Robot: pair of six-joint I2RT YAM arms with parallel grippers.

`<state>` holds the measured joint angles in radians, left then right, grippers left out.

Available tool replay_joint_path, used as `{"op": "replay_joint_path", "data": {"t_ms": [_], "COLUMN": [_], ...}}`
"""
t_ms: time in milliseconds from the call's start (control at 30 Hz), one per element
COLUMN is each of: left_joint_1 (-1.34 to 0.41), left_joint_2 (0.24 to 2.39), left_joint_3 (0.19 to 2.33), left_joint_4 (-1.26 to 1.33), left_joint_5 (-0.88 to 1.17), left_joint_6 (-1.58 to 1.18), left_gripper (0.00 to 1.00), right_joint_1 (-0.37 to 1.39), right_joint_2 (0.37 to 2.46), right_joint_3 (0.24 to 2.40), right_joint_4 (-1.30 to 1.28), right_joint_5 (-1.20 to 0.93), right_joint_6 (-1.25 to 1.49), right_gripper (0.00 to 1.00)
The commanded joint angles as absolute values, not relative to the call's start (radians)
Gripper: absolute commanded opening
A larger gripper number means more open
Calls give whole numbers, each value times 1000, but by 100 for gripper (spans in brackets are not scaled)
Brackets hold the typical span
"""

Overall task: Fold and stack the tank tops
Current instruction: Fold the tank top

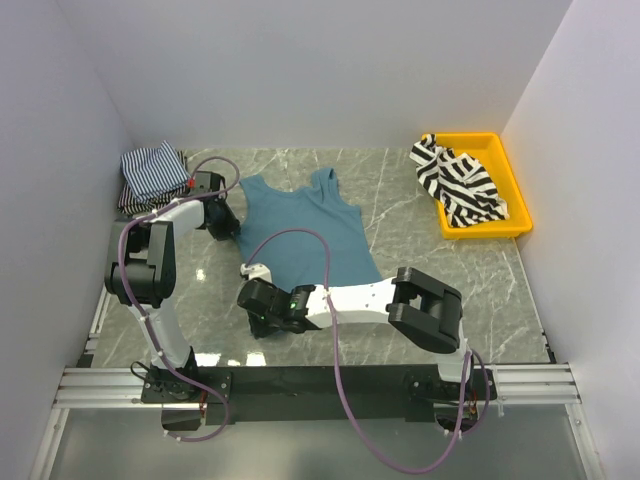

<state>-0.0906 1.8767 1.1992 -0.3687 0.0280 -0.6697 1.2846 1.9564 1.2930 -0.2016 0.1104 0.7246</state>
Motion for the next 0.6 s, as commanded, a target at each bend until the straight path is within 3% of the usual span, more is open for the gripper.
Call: {"op": "replay_joint_path", "data": {"t_ms": [0, 567], "left_joint_1": [-92, -95], "left_joint_2": [1833, 1901], "left_joint_3": [1247, 1269], "left_joint_4": [-387, -403], "left_joint_5": [3, -38], "left_joint_6": [-661, -663], "left_gripper": [35, 30], "right_joint_1": [1275, 1270], "right_joint_2": [1884, 1870], "right_joint_3": [1270, 1279], "right_joint_4": [-169, -166], "right_joint_5": [106, 78], "right_joint_6": [739, 746], "right_gripper": [0, 0]}}
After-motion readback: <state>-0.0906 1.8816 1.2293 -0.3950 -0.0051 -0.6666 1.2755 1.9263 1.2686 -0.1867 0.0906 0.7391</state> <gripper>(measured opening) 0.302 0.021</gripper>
